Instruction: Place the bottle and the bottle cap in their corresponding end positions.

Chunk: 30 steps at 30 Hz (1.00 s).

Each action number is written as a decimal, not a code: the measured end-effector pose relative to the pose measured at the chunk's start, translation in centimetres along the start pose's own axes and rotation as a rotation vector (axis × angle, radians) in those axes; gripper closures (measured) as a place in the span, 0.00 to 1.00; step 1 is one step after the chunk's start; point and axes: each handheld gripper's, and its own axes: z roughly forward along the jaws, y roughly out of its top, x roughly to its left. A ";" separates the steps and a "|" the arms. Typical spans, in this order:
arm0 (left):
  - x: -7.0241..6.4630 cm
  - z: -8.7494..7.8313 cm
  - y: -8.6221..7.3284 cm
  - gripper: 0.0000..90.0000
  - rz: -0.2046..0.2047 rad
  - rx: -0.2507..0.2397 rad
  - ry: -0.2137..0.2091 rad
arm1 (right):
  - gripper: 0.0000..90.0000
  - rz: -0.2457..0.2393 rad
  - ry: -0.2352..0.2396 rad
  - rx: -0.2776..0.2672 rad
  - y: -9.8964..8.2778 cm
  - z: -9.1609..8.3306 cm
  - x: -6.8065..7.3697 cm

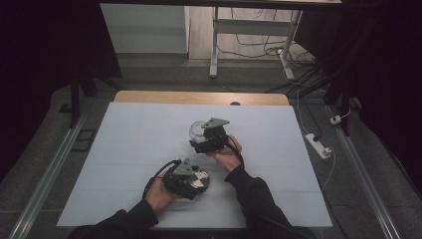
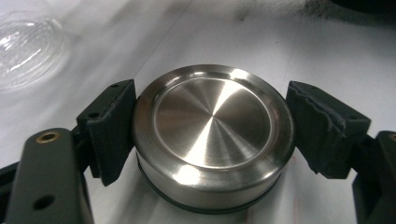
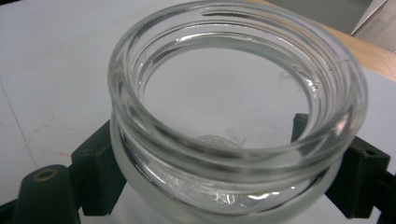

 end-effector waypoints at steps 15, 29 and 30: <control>0.4 0.7 0.3 0.20 -0.025 0.088 -0.020 | 0.14 0.010 0.006 0.043 -0.1 0.3 0.1; 0.7 -1.5 0.5 0.07 -0.098 0.046 -0.051 | 0.04 0.005 0.026 0.030 0.3 -1.2 0.1; 0.8 -1.8 0.4 0.07 -0.105 0.042 -0.054 | 0.04 0.006 0.025 0.027 0.4 -1.4 0.1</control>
